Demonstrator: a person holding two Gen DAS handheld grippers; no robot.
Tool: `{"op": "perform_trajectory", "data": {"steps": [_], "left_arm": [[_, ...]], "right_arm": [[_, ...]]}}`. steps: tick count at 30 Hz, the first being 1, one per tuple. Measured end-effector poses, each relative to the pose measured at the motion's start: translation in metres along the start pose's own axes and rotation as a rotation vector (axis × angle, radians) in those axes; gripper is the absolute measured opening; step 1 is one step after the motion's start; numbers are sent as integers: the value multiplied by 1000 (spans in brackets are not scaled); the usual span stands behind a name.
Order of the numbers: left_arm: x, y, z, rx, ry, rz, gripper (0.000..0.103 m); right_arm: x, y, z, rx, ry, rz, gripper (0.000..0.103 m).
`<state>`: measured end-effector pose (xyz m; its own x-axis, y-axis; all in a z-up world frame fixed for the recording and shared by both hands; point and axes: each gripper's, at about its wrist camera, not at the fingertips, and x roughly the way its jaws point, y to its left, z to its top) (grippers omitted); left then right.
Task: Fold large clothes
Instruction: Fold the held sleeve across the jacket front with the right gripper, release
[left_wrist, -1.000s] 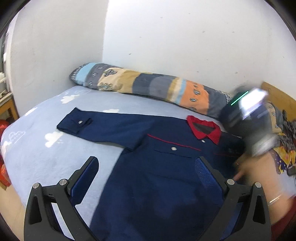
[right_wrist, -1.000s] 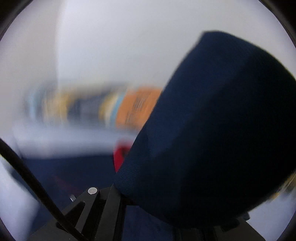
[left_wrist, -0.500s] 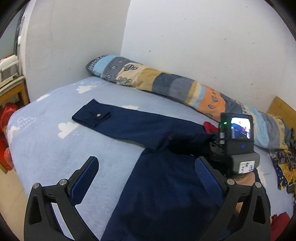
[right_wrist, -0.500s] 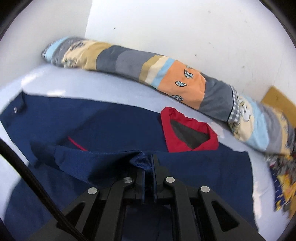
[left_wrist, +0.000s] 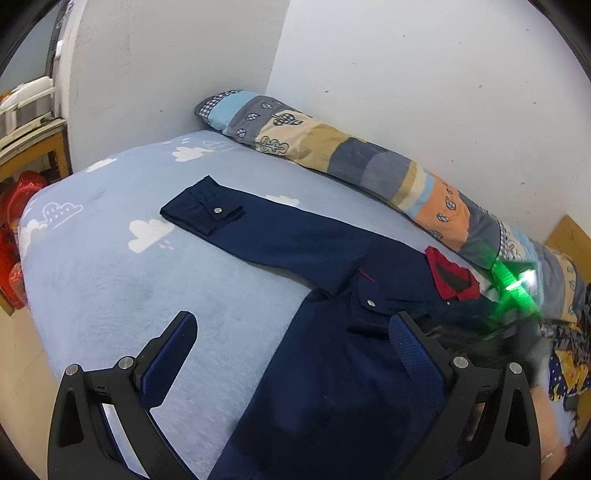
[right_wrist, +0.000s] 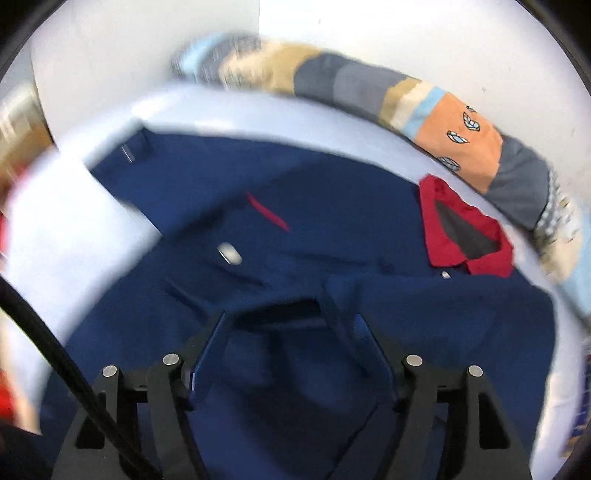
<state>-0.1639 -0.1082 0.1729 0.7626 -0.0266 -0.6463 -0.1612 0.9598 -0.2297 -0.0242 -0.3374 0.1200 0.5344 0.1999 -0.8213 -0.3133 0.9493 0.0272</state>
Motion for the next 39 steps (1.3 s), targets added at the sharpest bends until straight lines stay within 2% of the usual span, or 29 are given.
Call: {"op": "perform_trajectory", "data": {"steps": [2, 5, 7, 9, 11, 13, 15, 16, 17, 19, 20, 21, 22, 23, 26, 28, 29, 30, 33, 35, 36, 37, 38, 39], "left_arm": [[2, 2, 0, -15, 3, 2, 103], [7, 0, -1, -12, 26, 1, 103], [9, -2, -2, 2, 30, 7, 103], [10, -3, -3, 5, 29, 9, 103], [11, -3, -3, 0, 34, 3, 103], [12, -2, -4, 0, 39, -2, 103], [13, -3, -5, 7, 45, -5, 103], [13, -3, -5, 10, 46, -6, 103], [14, -4, -5, 12, 49, -9, 103], [15, -4, -6, 13, 52, -10, 103], [15, -4, -6, 11, 53, -12, 103], [15, -3, -6, 10, 56, -14, 103], [16, -3, -6, 8, 60, -15, 103], [17, -3, -5, 4, 63, -17, 103], [17, -2, -6, -9, 70, -28, 103], [16, -4, -7, -7, 67, -29, 103], [16, -5, -7, -2, 65, -28, 103], [16, -6, -8, 3, 66, -30, 103], [17, -9, -9, 16, 71, -30, 103], [17, -7, -9, 9, 78, -38, 103], [17, -6, -9, 6, 80, -38, 103], [18, -5, -9, 3, 82, -37, 103], [18, -2, -8, -3, 84, -37, 103], [18, -2, -8, -9, 86, -39, 103]], "right_arm": [[-11, -7, 12, 14, -26, 9, 77], [-6, -29, 31, 87, -34, -41, 74], [19, -37, 35, 160, 15, -4, 45], [40, -30, 35, 174, 46, -10, 45], [55, -18, 35, 172, 52, -8, 48], [70, 3, 36, 117, 53, -23, 67], [87, 28, 38, 13, 59, -110, 74], [94, 37, 39, -24, 69, -136, 80], [108, 46, 40, -67, 102, -176, 81], [117, 49, 41, -72, 100, -200, 80], [119, 47, 43, -51, 104, -190, 75], [119, 45, 45, -21, 107, -161, 46], [117, 42, 47, 9, 101, -156, 25], [116, 41, 50, 14, 97, -174, 11], [107, 27, 55, 99, 68, -121, 1], [99, 20, 63, 132, 18, -116, 1], [91, 18, 69, 137, -26, -117, 1], [79, 18, 75, 144, -101, -75, 1], [53, 23, 91, 125, -184, -103, 2], [49, 14, 97, 148, -162, -57, 39], [50, 5, 97, 158, -138, -47, 74], [51, -5, 95, 164, -125, -49, 81], [56, -19, 91, 166, -87, -44, 80], [64, -41, 83, 172, -21, -56, 72]]}}
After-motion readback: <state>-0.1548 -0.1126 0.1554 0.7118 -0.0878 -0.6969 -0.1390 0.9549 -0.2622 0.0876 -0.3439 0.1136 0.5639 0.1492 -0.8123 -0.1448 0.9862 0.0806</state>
